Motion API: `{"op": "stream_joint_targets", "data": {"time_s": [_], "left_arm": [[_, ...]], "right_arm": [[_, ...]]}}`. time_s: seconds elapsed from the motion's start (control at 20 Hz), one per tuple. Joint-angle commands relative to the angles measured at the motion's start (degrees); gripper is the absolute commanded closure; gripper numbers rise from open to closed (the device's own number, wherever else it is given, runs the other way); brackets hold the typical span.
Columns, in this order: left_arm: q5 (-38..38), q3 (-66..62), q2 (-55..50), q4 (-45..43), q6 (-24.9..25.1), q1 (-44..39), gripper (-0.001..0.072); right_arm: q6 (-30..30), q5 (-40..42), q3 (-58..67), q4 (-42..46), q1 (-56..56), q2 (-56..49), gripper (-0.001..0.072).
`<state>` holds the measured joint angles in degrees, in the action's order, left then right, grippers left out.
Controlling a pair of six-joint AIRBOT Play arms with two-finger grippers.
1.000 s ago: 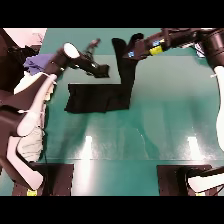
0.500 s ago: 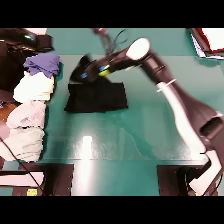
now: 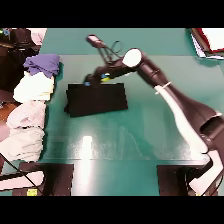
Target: Fold the shirts.
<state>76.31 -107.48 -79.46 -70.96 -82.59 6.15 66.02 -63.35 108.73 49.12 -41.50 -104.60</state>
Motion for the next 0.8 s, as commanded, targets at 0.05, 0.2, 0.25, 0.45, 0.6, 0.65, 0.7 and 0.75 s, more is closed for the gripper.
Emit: {"op": "stream_joint_targets", "data": {"time_s": [0.05,0.2,0.25,0.45,0.6,0.65,0.7,0.75], "left_arm": [[1.11,0.00,0.17,0.92,0.20,0.00,0.0683],[1.14,0.00,0.17,2.21,0.52,0.00,0.0683],[1.03,0.00,0.17,2.45,0.55,0.00,0.0683],[0.85,0.02,-0.79,2.47,0.52,0.00,0.0683],[0.76,1.40,-1.36,3.67,0.57,0.00,0.0683],[0.74,2.23,-1.38,4.39,0.59,0.00,0.0683],[0.87,2.95,-1.38,4.81,1.16,0.00,0.0683],[0.83,3.72,-1.36,5.55,2.14,0.00,0.0683]], "right_arm": [[5.33,-6.64,-17.70,4.48,14.29,8.46,0.0117],[7.23,-3.78,-27.50,-2.32,23.37,9.68,0.0112],[7.19,-3.50,-29.75,-6.45,25.81,8.98,0.0111],[6.95,-3.48,-32.13,-15.02,27.15,2.91,0.0114],[6.93,-4.24,-27.87,-17.46,22.97,-2.99,0.0114],[6.93,-4.28,-25.79,-18.32,21.46,-4.61,0.0114],[6.95,-4.04,-23.28,-19.39,19.67,-6.43,0.0114],[6.95,-4.07,-20.81,-20.35,17.88,-8.20,0.0114]]}}
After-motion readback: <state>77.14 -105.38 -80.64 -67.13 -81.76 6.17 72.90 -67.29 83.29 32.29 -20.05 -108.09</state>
